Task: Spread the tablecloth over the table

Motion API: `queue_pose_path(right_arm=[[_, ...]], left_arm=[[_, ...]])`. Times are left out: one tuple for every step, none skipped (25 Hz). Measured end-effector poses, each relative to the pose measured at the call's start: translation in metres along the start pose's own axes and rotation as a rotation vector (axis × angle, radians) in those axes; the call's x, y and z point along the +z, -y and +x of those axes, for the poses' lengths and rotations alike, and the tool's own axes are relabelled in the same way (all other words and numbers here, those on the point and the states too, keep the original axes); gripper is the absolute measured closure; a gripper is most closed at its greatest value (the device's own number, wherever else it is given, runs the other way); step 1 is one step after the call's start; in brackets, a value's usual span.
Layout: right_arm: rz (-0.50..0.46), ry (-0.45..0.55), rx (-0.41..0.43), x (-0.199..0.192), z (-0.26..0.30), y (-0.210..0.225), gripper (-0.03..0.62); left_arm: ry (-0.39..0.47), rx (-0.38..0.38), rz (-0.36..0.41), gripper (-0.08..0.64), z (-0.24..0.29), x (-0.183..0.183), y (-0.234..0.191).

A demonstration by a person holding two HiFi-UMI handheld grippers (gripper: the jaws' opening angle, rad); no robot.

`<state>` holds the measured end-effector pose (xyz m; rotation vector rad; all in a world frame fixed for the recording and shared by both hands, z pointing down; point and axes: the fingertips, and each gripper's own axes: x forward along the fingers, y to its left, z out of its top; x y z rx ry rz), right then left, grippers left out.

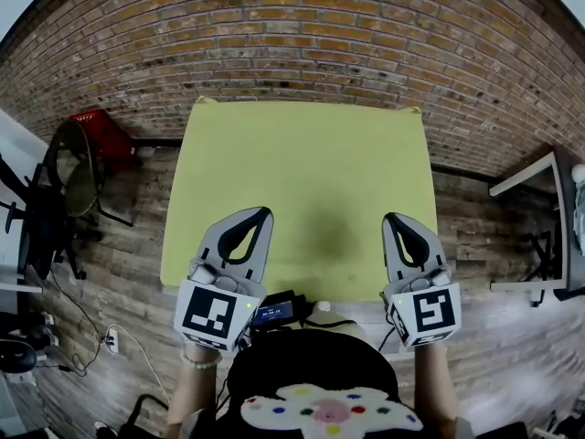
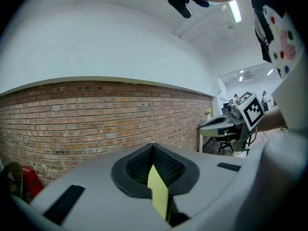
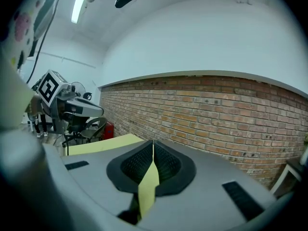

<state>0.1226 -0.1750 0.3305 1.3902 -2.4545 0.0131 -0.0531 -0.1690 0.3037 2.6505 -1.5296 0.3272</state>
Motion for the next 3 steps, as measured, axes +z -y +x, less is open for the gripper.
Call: queue_pose_path(right_arm=[[-0.002, 0.004, 0.003, 0.0002, 0.0009, -0.0007, 0.557], [-0.004, 0.007, 0.006, 0.0004, 0.0018, -0.0013, 0.557], [-0.005, 0.009, 0.009, 0.0006, 0.0027, -0.0018, 0.557]], left_arm=[[-0.002, 0.001, -0.002, 0.546, -0.0005, -0.0001, -0.0003], [-0.005, 0.002, -0.003, 0.546, -0.0008, -0.0001, -0.0006], [-0.007, 0.003, -0.004, 0.546, -0.0011, 0.0, -0.0009]])
